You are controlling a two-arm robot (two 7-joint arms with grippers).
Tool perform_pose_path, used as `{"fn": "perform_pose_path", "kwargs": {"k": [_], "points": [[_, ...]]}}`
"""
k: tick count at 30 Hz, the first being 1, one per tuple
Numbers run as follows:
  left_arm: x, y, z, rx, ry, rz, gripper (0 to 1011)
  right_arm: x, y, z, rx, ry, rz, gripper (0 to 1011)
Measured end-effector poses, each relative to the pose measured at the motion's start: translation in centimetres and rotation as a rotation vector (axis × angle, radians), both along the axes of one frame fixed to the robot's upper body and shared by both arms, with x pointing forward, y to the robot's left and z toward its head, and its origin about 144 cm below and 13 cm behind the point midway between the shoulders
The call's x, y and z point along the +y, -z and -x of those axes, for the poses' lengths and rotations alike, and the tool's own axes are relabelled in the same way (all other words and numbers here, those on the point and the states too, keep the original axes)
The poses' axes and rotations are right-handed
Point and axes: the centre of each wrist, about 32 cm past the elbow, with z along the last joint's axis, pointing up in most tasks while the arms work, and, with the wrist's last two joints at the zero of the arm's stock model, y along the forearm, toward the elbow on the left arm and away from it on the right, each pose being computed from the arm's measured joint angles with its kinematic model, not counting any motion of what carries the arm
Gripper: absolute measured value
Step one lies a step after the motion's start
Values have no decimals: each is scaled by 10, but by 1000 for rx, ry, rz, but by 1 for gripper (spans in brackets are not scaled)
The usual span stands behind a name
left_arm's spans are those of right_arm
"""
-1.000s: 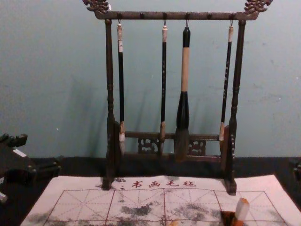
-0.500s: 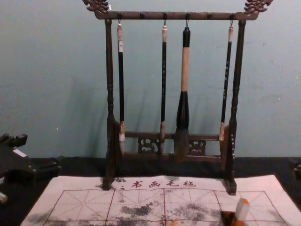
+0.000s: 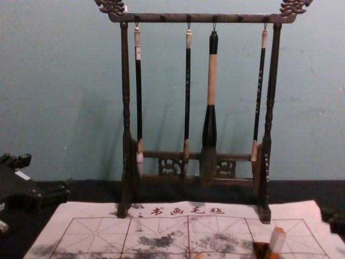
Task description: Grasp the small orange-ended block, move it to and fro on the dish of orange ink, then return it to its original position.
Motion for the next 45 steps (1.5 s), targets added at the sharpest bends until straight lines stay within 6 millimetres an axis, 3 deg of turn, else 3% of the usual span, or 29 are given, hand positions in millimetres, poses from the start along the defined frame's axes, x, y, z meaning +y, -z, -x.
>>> {"fn": "perform_pose_path", "kwargs": {"k": [6, 14, 30, 45], "points": [[0, 0, 0, 0, 0, 0, 1001, 8, -4, 20, 107, -94, -60, 1000], [0, 0, 0, 0, 0, 0, 1001, 18, -12, 23, 176, -153, -147, 1000], [0, 0, 0, 0, 0, 0, 1001, 63, -29, -10, 307, -125, -230, 1000], [0, 0, 0, 0, 0, 0, 1001, 73, -38, -19, 423, -73, -261, 1000]]}}
